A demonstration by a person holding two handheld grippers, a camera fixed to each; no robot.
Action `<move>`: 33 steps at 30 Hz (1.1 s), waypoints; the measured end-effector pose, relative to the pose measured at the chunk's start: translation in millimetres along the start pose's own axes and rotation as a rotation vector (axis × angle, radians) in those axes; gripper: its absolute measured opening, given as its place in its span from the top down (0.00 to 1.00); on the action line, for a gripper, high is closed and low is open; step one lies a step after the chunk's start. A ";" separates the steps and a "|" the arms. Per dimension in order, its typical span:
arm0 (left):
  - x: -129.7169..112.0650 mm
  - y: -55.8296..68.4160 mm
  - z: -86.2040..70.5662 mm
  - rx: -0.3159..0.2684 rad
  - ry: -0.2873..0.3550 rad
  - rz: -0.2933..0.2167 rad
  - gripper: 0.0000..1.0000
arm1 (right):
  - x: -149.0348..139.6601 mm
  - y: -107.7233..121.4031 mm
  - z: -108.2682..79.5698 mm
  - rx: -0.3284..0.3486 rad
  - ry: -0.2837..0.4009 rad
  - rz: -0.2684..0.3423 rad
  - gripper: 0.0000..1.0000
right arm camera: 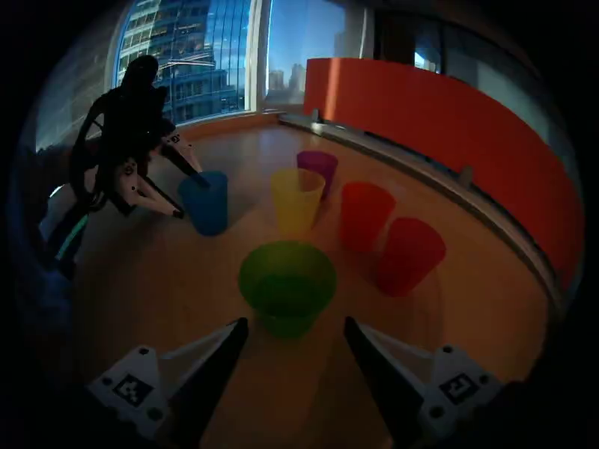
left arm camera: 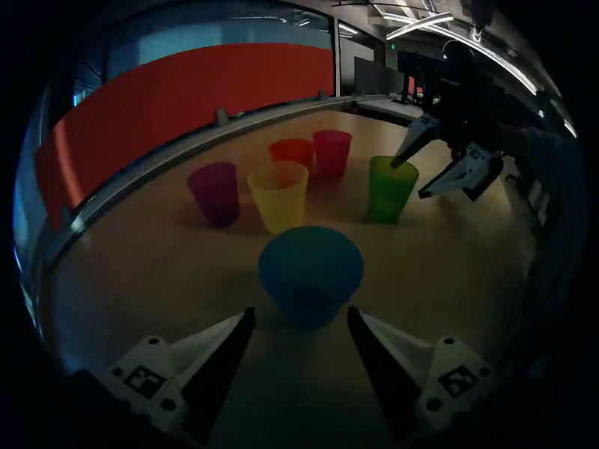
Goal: Pour water
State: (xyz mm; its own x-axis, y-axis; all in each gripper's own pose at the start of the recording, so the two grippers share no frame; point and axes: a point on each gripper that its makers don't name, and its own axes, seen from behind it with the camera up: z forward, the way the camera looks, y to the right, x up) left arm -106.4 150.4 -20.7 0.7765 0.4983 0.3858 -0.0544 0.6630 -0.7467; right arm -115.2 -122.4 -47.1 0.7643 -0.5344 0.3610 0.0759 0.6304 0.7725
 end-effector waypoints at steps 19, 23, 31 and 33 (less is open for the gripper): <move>-13.7 -1.5 -30.6 0.075 0.025 -0.038 0.09 | -3.4 11.2 -43.2 -0.090 0.081 0.060 0.01; -11.8 -6.6 -36.7 0.105 0.049 -0.045 0.09 | 4.5 18.2 -50.2 -0.123 0.117 0.081 0.01; 4.2 -24.1 -55.5 0.196 0.135 -0.052 0.09 | 32.9 37.7 -70.3 -0.225 0.234 0.135 0.01; 9.6 -28.8 -60.6 0.219 0.162 -0.058 0.09 | 41.2 43.8 -75.9 -0.259 0.268 0.148 0.01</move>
State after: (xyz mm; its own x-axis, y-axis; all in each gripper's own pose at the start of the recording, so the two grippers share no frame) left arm -59.3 102.3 -28.4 0.8713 0.3720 0.3200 -0.1276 0.8014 -0.5843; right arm -31.8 -74.0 -38.0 0.9165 -0.2830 0.2827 0.0852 0.8287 0.5532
